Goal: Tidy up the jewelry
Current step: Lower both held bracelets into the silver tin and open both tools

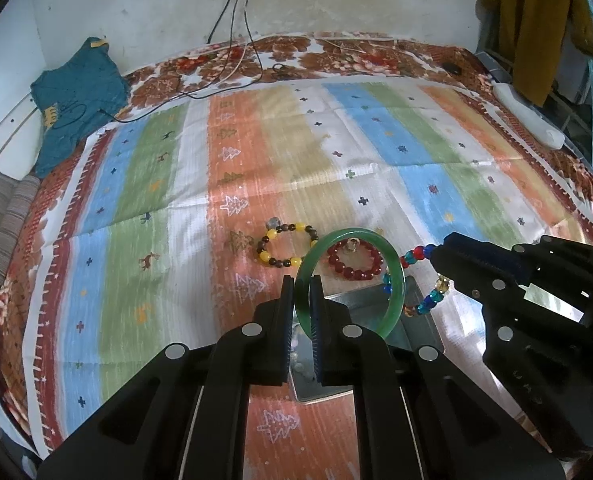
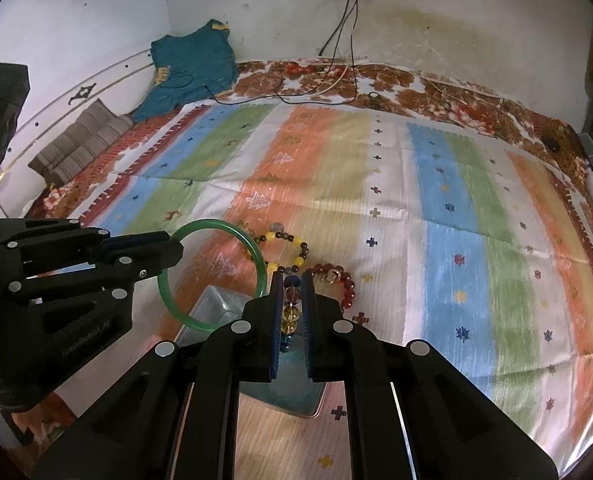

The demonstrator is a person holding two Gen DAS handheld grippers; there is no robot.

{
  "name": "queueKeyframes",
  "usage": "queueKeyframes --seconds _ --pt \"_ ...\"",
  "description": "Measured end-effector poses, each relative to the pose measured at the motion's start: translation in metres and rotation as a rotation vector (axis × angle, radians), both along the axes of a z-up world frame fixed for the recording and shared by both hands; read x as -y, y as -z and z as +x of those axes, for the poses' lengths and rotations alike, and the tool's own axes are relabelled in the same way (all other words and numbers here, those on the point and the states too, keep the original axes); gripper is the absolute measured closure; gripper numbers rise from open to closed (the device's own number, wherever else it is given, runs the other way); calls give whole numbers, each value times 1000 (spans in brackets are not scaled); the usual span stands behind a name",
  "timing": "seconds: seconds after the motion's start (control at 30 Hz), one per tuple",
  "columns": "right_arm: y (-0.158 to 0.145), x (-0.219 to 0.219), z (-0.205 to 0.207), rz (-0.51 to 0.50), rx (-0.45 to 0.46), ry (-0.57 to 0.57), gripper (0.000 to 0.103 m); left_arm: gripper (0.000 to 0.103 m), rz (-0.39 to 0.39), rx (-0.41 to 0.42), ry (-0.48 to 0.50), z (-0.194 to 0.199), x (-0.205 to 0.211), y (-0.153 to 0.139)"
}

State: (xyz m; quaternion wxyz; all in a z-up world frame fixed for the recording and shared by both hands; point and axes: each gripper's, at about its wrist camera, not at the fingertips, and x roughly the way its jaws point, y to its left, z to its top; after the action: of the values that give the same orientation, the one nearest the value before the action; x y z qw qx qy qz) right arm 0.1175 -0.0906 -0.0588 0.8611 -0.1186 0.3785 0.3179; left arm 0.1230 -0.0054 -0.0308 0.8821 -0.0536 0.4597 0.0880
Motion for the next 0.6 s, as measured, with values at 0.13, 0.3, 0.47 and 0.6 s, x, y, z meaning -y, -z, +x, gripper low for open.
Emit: queueKeyframes --seconds 0.13,0.3,0.47,0.6 --pt "2 3 -5 -1 -7 2 93 95 21 3 -4 -7 3 -2" --pt "2 7 -6 14 -14 7 93 94 20 -1 7 -9 6 -1" --pt "6 11 1 22 -54 39 92 90 8 -49 5 -6 4 7" --pt "9 13 5 12 -69 65 72 85 -3 -45 -21 -6 -4 6"
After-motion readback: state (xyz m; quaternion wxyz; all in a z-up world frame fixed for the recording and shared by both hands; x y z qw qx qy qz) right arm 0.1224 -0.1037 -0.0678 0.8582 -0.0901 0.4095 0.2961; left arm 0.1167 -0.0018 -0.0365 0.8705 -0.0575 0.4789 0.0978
